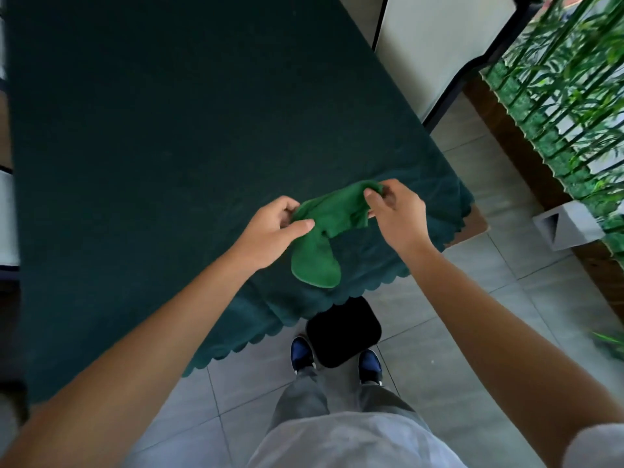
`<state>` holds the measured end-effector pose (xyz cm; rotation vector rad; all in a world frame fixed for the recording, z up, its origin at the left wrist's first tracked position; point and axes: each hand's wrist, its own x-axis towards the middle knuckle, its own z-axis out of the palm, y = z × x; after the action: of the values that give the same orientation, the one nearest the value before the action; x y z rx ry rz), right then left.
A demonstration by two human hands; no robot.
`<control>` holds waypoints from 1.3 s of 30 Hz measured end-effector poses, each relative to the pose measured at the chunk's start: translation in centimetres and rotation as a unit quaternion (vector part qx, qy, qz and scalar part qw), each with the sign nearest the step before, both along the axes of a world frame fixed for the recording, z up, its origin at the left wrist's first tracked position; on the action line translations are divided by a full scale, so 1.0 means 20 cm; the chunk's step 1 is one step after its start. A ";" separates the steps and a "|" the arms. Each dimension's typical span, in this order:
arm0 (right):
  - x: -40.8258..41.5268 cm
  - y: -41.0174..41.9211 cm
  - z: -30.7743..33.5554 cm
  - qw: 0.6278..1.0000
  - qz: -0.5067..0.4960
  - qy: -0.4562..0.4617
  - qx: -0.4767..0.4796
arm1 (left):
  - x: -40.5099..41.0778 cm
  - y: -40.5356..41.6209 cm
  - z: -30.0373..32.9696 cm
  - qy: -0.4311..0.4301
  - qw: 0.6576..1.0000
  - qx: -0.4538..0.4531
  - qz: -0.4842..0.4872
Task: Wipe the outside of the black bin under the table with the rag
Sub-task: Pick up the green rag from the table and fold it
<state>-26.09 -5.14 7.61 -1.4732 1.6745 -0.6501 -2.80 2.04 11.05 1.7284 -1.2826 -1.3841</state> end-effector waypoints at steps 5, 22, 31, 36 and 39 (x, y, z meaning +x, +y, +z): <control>-0.06 0.06 0.20 0.997 -0.027 -0.076 0.009 | -0.16 0.12 0.23 0.114 0.986 -0.044 0.112; -0.29 0.63 0.48 0.889 0.084 -0.415 0.175 | -0.71 0.49 0.54 0.318 0.923 -0.129 0.172; -0.53 0.69 0.54 0.906 0.064 -0.396 0.137 | -0.82 0.60 0.48 0.243 0.955 -0.104 0.136; -0.62 0.71 0.56 0.923 0.051 -0.382 0.005 | -0.89 0.62 0.44 0.209 0.950 -0.119 0.201; -0.66 0.72 0.59 0.936 0.078 -0.334 -0.081 | -0.93 0.63 0.44 0.160 0.960 -0.126 0.193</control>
<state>-39.35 9.25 19.34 -1.2746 0.9867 -1.0762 -21.31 14.65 19.93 1.4170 -0.8470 -1.1545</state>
